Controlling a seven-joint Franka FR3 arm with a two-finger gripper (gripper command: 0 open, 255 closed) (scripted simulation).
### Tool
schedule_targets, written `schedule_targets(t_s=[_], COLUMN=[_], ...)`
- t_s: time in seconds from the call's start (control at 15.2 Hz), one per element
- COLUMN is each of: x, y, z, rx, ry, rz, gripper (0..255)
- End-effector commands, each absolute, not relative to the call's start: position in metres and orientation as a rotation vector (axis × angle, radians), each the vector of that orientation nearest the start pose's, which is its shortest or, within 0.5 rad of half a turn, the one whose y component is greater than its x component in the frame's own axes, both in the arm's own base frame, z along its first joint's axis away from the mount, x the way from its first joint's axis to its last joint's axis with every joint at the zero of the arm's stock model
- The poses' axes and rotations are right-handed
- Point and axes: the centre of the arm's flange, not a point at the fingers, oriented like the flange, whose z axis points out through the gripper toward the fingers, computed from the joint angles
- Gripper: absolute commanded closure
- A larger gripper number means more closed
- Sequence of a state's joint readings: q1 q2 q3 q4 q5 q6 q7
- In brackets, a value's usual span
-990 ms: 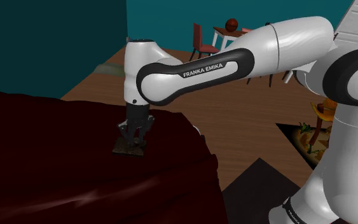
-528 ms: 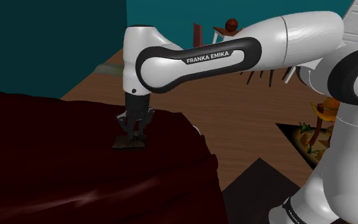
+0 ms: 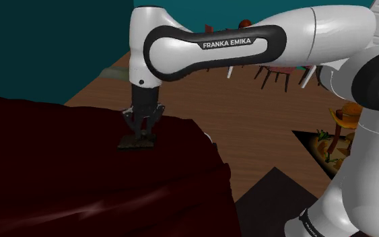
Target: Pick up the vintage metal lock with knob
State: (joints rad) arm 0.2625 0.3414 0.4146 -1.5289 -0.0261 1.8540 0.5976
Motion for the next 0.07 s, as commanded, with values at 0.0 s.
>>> schedule_targets(t_s=[0.0], x=[0.5343], y=[0.3827], z=[0.4793], rx=[-3.043], ry=[-0.098], rz=[0.085], gripper=[255])
